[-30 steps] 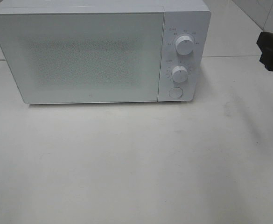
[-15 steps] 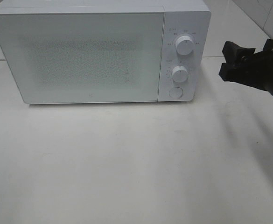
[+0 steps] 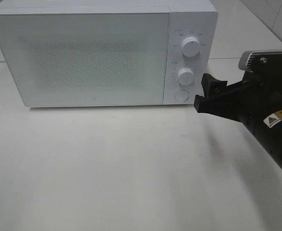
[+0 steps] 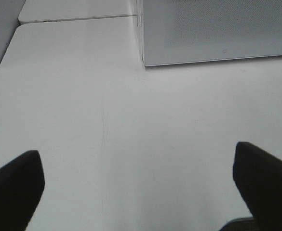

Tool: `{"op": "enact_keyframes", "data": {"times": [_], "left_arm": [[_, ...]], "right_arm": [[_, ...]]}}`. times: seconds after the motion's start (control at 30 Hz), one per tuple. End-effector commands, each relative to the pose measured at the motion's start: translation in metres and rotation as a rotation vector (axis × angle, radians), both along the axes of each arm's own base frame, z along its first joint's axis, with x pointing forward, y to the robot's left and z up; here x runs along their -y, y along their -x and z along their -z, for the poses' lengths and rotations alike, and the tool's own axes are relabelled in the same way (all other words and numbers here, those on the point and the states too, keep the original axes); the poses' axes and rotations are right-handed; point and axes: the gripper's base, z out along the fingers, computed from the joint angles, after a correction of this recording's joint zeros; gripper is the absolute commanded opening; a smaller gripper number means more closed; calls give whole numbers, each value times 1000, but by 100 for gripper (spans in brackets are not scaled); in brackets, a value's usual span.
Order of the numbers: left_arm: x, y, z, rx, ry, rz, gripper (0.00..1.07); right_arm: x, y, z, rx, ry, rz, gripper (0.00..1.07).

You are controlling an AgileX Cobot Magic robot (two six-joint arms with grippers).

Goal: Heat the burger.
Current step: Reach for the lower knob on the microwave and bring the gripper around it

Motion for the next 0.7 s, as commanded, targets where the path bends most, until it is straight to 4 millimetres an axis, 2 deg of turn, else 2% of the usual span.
{"op": "enact_keyframes", "data": {"times": [0.03, 0.27, 0.7], "left_arm": [[1, 3, -1, 39, 9, 1, 100], [1, 3, -1, 39, 9, 1, 100], [1, 3, -1, 39, 9, 1, 100]], "right_arm": [[0, 1, -7, 151, 47, 66, 75], [-5, -2, 2, 126, 72, 62, 75], [-27, -28, 12, 121, 66, 81, 75]]}}
